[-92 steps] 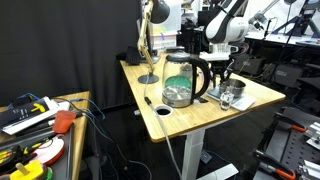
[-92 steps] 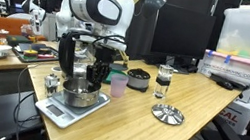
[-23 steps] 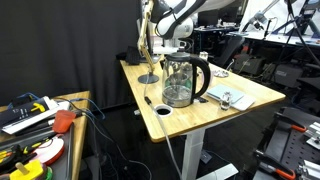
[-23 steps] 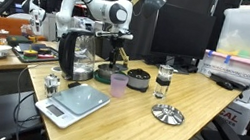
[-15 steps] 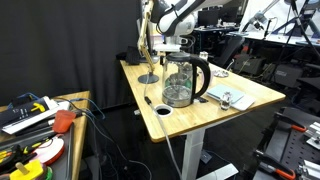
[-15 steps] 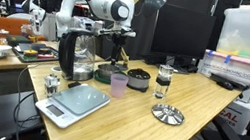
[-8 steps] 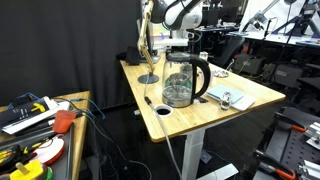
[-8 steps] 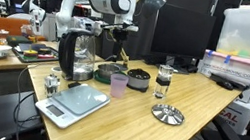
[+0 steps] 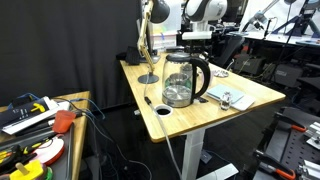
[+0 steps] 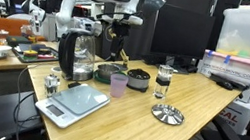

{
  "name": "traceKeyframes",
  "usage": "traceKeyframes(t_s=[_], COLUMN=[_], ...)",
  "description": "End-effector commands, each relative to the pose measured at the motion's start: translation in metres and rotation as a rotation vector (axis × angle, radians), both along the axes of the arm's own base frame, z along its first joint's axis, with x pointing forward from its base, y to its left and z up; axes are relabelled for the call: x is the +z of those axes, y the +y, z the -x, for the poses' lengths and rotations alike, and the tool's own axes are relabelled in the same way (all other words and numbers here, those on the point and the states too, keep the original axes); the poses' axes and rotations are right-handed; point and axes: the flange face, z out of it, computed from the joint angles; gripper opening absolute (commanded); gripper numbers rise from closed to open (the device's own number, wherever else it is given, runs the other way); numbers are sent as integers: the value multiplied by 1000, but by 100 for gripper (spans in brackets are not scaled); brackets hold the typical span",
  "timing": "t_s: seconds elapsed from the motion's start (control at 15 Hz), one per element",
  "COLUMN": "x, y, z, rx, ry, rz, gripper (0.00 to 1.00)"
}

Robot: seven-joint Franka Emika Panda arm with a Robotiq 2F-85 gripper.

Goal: Transfer the silver pot from the scale to the green plate

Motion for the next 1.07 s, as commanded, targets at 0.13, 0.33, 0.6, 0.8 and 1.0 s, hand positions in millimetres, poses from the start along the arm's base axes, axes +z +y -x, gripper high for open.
traceKeyframes(t_s=[0.13,0.33,0.6,0.8,1.0], x=[24,30,28,33,32], y=[-8,1,8,10,10], z=[105,154,173,180,180], rx=[72,141,162,176,177], ry=[12,41,76,66,68], rz=[-86,-118,-127,-129,-129], gripper=[100,100,100,100,100])
